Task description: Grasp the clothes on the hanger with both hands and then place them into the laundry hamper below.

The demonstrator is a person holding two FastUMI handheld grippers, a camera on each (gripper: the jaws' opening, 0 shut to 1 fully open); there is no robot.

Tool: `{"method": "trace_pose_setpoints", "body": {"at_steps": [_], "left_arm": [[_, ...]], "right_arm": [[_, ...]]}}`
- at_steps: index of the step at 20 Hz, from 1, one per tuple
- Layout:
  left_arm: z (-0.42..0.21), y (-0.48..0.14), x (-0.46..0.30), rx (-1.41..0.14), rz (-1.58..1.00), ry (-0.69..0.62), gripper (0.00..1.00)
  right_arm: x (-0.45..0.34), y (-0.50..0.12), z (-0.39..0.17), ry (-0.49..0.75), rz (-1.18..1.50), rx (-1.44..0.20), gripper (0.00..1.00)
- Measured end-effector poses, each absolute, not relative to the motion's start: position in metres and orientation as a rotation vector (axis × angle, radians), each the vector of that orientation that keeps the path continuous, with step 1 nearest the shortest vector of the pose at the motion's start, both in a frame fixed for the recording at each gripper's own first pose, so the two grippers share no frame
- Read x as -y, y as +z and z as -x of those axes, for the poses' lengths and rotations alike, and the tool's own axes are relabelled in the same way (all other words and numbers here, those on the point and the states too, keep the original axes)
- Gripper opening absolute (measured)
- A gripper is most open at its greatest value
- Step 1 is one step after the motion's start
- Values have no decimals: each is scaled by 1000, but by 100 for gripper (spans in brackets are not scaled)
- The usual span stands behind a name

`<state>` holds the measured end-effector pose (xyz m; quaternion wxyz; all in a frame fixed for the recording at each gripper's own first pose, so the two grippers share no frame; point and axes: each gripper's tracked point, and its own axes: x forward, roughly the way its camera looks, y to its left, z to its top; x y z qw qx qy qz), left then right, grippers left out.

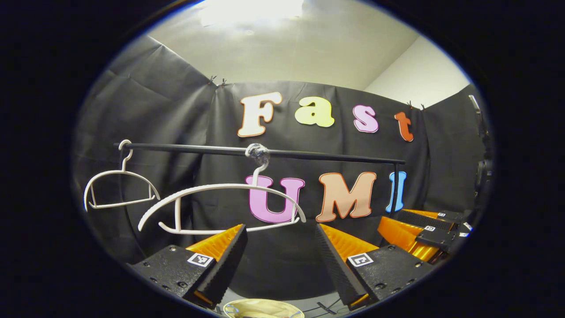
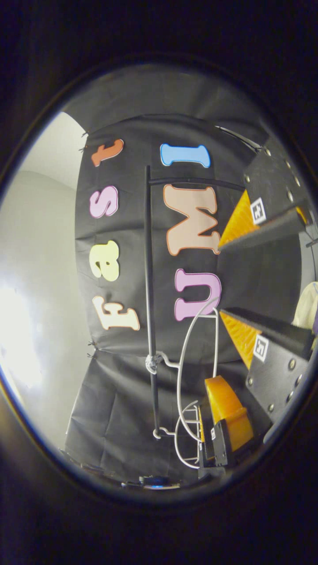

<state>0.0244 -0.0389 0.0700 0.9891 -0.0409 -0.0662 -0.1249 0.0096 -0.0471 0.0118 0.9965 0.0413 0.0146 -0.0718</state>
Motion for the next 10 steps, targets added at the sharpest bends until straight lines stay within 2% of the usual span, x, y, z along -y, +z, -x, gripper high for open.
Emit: {"method": "trace_pose_setpoints", "body": {"at_steps": [1,3,4,5,8,9,10], "left_arm": [[-23,72,42,139,76,-254,91],[-21,74,46,150,69,-262,92],[-20,75,48,151,66,-266,92],[-20,75,50,151,64,-270,92],[-19,76,55,154,58,-281,92],[-21,76,58,154,55,-285,96],[-21,77,60,155,54,-290,92]], "right_arm": [[50,13,-8,-151,-79,-27,78],[52,14,-4,-161,-80,-23,89],[54,15,-2,-170,-82,-19,100],[56,16,0,-177,-84,-17,95],[62,17,5,-196,-81,-15,95],[64,18,8,-204,-79,-15,95],[67,19,9,-213,-80,-14,98]]}}
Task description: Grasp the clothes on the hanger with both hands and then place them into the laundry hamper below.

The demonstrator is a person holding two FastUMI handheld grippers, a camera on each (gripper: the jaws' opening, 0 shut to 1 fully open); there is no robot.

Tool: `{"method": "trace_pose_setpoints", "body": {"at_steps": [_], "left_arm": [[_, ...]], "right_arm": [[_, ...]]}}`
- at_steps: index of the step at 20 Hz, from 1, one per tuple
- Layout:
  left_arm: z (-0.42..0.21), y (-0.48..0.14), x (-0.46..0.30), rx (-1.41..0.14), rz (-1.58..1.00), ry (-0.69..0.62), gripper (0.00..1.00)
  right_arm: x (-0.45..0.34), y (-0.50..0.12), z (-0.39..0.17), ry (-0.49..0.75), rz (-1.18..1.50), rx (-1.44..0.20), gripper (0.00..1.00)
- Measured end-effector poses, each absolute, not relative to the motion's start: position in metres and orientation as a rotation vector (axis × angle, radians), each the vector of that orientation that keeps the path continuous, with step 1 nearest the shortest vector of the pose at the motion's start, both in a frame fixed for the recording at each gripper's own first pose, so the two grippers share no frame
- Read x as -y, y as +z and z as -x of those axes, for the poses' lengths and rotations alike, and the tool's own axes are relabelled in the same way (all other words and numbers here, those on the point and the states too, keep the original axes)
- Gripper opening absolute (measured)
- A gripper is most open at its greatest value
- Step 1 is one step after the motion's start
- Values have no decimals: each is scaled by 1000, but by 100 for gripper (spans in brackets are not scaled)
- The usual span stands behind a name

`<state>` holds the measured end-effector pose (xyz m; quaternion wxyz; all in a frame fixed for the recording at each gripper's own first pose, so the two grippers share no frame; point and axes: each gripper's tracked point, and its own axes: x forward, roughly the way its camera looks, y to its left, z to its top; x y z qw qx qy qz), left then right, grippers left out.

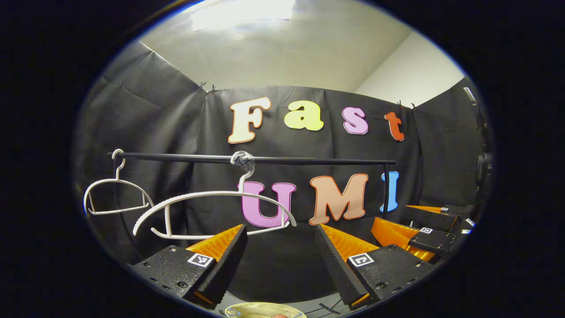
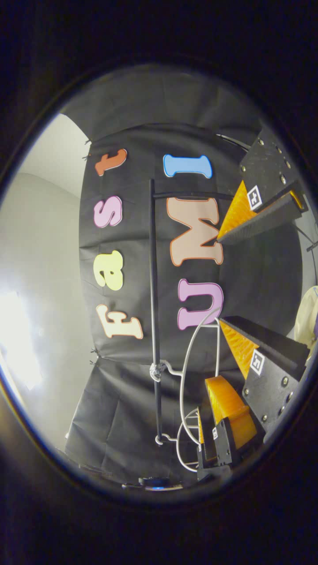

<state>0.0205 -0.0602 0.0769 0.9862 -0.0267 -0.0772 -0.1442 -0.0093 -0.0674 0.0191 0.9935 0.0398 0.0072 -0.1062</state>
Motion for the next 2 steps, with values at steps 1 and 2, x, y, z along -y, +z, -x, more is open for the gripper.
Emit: {"method": "trace_pose_setpoints", "body": {"at_steps": [1,2], "left_arm": [[-21,76,62,153,54,-297,92],[-21,76,65,150,57,-308,92]], "right_arm": [[71,20,12,-223,-82,-14,98],[74,22,15,-235,-83,-12,98]]}}
